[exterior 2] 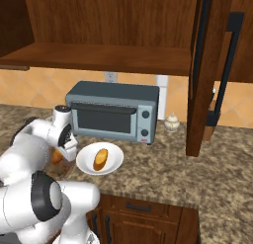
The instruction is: From the different types of pastries on the counter, select a croissant and place it on the cutting board. Then retrieve a jar of jam from the cabinet and place it alongside the croissant on the cutting board.
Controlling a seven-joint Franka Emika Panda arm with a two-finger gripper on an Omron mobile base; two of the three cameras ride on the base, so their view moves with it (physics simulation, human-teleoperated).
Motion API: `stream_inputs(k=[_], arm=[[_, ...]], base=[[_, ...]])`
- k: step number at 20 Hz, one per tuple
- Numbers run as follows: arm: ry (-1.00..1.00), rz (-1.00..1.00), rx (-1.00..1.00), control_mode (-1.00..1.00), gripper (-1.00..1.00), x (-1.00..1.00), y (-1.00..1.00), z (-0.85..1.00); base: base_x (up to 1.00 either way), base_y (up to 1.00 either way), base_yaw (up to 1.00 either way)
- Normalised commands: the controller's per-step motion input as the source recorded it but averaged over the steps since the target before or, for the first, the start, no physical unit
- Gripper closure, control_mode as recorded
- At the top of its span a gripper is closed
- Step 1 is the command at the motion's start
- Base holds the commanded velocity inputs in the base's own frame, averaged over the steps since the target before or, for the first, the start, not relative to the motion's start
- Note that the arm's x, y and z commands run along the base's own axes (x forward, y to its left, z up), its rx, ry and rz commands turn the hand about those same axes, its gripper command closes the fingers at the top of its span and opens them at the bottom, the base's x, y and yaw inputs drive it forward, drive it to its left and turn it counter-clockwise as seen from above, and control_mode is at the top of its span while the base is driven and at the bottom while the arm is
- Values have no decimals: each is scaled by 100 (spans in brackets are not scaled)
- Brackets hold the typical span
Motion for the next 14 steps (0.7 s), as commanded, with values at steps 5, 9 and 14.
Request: stream_inputs(k=[5, 9, 14], arm=[[17, -5, -1, -100, 100, 14, 39, -13], [28, -6, -3, -100, 100, 82, 56, 10], [22, -1, -1, -100, 100, 65, 8, 3]], base=[[0, 0, 0], [0, 0, 0], [0, 0, 0]])
